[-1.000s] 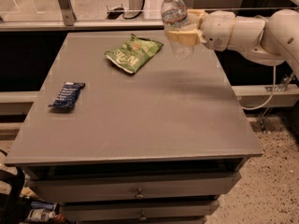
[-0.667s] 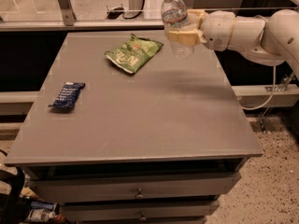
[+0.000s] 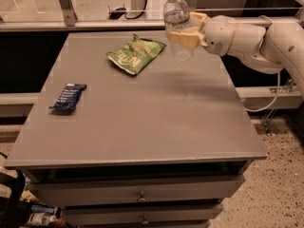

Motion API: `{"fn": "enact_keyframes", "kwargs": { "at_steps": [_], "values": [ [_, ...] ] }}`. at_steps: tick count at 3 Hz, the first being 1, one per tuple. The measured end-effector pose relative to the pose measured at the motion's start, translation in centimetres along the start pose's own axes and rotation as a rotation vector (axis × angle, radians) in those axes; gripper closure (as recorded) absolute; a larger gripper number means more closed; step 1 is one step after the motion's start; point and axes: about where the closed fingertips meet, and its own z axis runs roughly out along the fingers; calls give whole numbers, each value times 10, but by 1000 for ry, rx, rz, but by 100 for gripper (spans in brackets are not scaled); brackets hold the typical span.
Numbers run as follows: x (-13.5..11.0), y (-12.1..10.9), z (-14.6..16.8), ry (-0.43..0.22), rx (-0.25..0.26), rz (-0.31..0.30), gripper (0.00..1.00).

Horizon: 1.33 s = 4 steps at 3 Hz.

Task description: Place water bottle upright

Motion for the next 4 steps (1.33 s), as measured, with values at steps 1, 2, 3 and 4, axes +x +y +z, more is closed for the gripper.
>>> {"fn": "enact_keyframes", "kwargs": {
  "at_steps": [1, 2, 3, 4],
  "values": [
    [2, -4, -4, -1, 29, 13, 100],
    [6, -13, -16, 19, 59, 29, 100],
    [8, -21, -26, 13, 68, 45, 100],
    [12, -25, -27, -24, 65, 76, 100]
  ]
}}
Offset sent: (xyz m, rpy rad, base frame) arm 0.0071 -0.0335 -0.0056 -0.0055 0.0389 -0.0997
